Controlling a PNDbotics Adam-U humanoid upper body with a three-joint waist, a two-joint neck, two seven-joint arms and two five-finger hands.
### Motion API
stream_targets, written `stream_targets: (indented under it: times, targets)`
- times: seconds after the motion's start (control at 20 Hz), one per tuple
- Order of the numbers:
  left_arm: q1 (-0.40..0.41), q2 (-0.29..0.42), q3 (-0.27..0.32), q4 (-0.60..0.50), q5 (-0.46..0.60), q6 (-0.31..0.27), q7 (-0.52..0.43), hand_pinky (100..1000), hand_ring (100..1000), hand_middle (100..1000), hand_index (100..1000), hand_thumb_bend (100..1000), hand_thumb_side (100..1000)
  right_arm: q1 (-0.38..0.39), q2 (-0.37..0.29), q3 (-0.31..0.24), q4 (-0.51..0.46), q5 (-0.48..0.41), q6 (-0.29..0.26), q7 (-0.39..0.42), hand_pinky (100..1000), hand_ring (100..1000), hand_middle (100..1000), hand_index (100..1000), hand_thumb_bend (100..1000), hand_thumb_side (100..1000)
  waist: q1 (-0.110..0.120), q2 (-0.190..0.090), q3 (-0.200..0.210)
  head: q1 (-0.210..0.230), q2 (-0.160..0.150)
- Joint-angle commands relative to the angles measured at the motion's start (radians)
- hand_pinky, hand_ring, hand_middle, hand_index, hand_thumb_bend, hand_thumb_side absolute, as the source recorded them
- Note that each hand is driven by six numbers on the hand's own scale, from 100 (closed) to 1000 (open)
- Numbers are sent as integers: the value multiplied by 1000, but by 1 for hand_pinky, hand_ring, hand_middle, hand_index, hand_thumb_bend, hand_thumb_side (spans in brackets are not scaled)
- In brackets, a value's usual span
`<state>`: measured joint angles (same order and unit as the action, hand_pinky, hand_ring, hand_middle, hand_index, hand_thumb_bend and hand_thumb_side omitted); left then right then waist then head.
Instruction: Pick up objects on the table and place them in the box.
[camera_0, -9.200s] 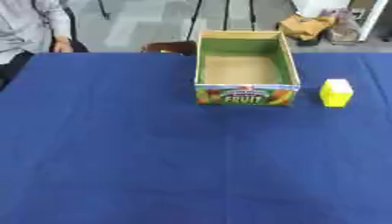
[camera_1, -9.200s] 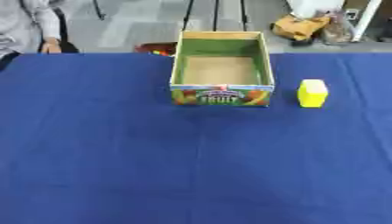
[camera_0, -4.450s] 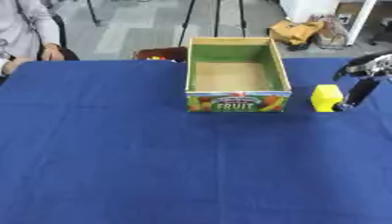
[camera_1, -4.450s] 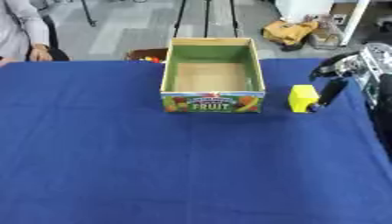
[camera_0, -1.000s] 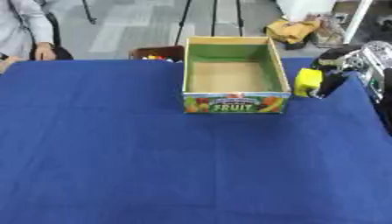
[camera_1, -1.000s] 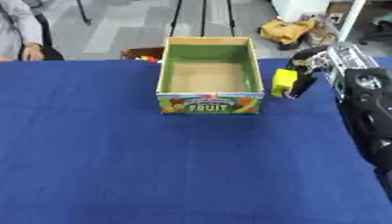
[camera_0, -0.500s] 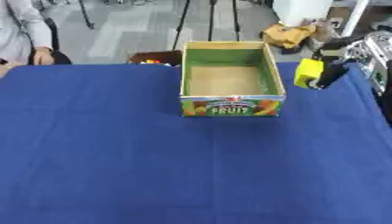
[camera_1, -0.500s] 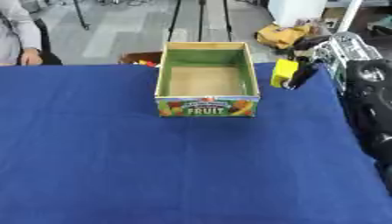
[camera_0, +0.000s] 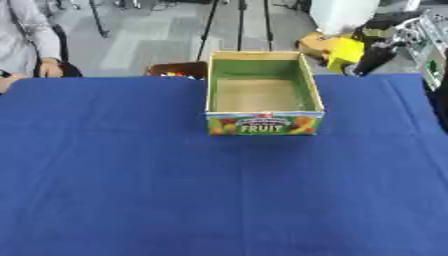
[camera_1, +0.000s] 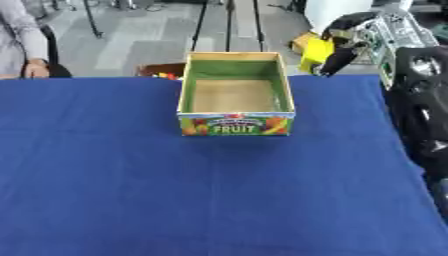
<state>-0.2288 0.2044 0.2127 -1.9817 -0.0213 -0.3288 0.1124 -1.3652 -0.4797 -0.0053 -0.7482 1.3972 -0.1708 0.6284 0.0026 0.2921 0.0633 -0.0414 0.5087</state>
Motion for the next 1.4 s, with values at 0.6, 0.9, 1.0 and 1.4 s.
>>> stream_targets:
  times: [0.6,0.9,1.0,1.4]
  targets:
    - [-21,24,-8,-18,15,9,-9,568,607,714,929,100,948,-75,113,-12,-46,9,20,-17,882,839,561,521,100,605,-22,-22,35,-24,-18]
    - [-29,17,-10,-18,18,9,-14,569,606,714,929,100,945,-54,159,-38,-22,14,61,-51,874,829,551,524,100,595,-24,-10,52,-35,-36]
    - [-31,16,-11,-18,19,8,-16,569,606,715,929,100,949,-44,171,-50,-19,15,79,-69,873,826,548,523,100,592,-22,-5,57,-40,-40]
    - [-34,8,-13,-18,18,5,-23,569,605,712,929,100,948,-19,210,-63,-3,20,114,-100,873,828,553,524,100,587,-15,11,67,-53,-51]
